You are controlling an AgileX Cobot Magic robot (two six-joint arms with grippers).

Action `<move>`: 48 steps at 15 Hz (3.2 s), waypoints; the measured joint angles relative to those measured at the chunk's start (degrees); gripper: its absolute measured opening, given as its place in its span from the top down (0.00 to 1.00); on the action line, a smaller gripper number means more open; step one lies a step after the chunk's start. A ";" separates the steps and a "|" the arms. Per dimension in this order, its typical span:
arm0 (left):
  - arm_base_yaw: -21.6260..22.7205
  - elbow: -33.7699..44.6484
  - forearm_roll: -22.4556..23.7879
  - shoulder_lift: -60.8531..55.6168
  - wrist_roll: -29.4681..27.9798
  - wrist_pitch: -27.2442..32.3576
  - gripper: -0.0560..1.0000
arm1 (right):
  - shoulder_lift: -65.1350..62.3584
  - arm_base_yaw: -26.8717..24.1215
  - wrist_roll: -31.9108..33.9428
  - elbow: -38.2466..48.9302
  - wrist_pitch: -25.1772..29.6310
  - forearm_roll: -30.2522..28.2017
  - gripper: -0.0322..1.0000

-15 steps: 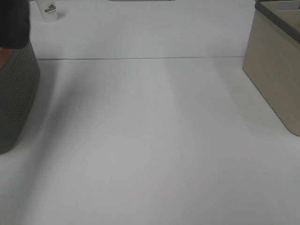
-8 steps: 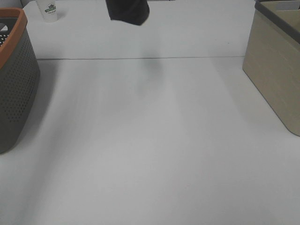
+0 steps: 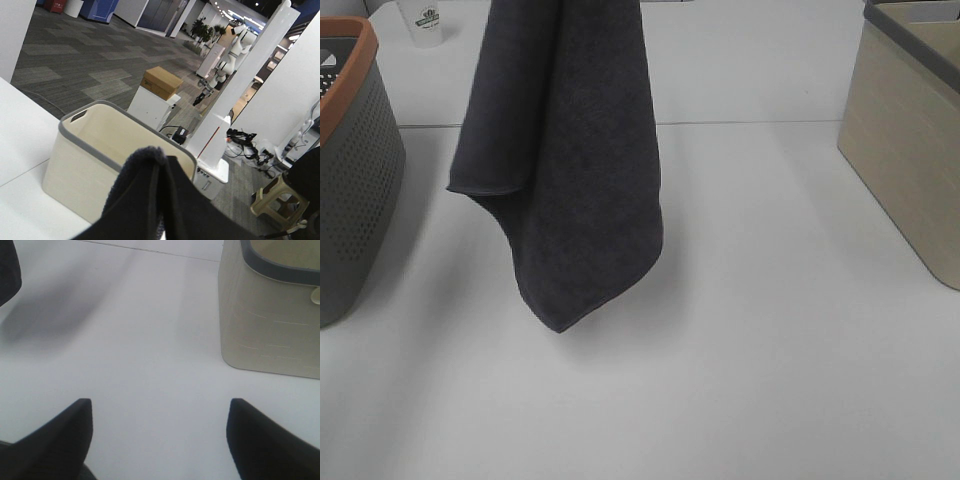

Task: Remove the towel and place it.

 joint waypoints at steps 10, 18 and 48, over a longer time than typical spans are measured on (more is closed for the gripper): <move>0.06 16.96 0.52 1.09 13.12 1.83 0.95 | 2.92 0.00 0.00 -1.15 -3.44 4.76 0.25; 0.06 14.78 0.52 0.97 13.29 3.32 0.95 | 35.58 0.00 -36.73 -1.26 -29.68 38.96 0.25; 0.06 10.77 0.46 0.92 13.12 7.68 0.95 | 119.58 19.65 -106.34 -41.14 -37.36 99.64 0.33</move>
